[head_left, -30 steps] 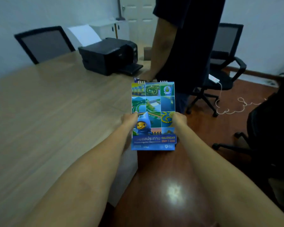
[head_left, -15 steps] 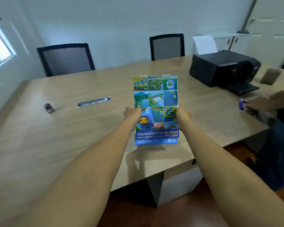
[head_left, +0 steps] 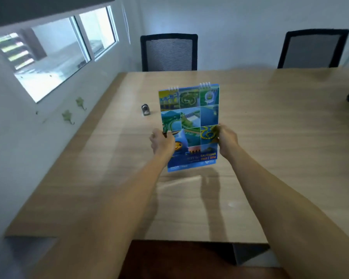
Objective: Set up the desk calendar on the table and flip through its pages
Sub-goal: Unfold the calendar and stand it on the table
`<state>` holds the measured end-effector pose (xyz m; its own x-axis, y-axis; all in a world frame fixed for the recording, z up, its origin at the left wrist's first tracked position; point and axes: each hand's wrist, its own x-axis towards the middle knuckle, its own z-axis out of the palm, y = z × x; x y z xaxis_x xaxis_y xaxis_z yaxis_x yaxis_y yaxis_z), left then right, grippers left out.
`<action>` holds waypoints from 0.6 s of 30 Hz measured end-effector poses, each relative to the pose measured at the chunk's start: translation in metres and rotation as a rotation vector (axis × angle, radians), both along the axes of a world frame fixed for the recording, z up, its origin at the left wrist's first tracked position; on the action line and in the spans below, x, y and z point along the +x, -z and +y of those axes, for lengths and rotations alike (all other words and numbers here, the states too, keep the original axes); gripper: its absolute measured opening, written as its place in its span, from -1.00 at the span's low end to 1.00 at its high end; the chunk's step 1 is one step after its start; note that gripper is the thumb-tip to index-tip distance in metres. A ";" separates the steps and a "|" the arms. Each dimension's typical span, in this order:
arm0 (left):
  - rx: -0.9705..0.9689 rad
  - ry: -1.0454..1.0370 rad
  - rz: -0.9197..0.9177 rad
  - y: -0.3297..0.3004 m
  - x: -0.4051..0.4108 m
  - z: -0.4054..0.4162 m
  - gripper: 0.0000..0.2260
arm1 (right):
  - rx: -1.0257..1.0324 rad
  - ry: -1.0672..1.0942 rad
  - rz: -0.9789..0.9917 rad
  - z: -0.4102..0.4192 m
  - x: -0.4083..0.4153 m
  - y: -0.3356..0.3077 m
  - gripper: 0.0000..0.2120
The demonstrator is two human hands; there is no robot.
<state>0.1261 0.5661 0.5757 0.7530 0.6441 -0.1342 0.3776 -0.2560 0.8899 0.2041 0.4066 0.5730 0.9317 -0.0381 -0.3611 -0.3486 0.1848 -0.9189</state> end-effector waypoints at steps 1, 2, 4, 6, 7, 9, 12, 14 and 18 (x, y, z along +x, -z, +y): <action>0.020 -0.004 -0.019 0.006 -0.002 0.004 -0.75 | 0.010 -0.005 -0.012 0.007 0.003 0.003 -0.80; 0.041 -0.004 -0.038 0.012 -0.003 0.009 -0.78 | 0.009 -0.016 -0.019 0.014 0.008 0.006 -0.80; 0.090 -0.011 -0.077 0.022 -0.004 0.013 -0.75 | 0.010 -0.037 -0.029 0.025 0.018 0.011 -0.78; 0.135 -0.035 -0.104 0.031 -0.006 0.013 -0.71 | 0.014 -0.059 -0.037 0.030 0.027 0.015 -0.73; 0.155 -0.035 -0.111 0.035 -0.007 0.011 -0.71 | 0.012 -0.060 -0.041 0.030 0.032 0.019 -0.74; 0.198 -0.007 -0.128 0.039 -0.008 0.008 -0.73 | 0.003 -0.066 -0.059 0.028 0.040 0.025 -0.76; 0.218 0.023 -0.141 0.039 -0.011 0.006 -0.77 | -0.020 -0.086 -0.070 0.025 0.051 0.032 -0.68; 0.222 0.047 -0.145 0.041 -0.015 0.010 -0.81 | -0.046 -0.110 -0.076 0.025 0.052 0.031 -0.68; 0.388 0.190 -0.174 0.042 -0.024 0.036 -0.80 | -0.058 -0.119 -0.096 0.027 0.049 0.028 -0.72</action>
<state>0.1022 0.6024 0.5333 0.8526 0.4698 0.2287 0.1449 -0.6330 0.7604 0.2529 0.4331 0.5452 0.9612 0.0563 -0.2702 -0.2745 0.0929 -0.9571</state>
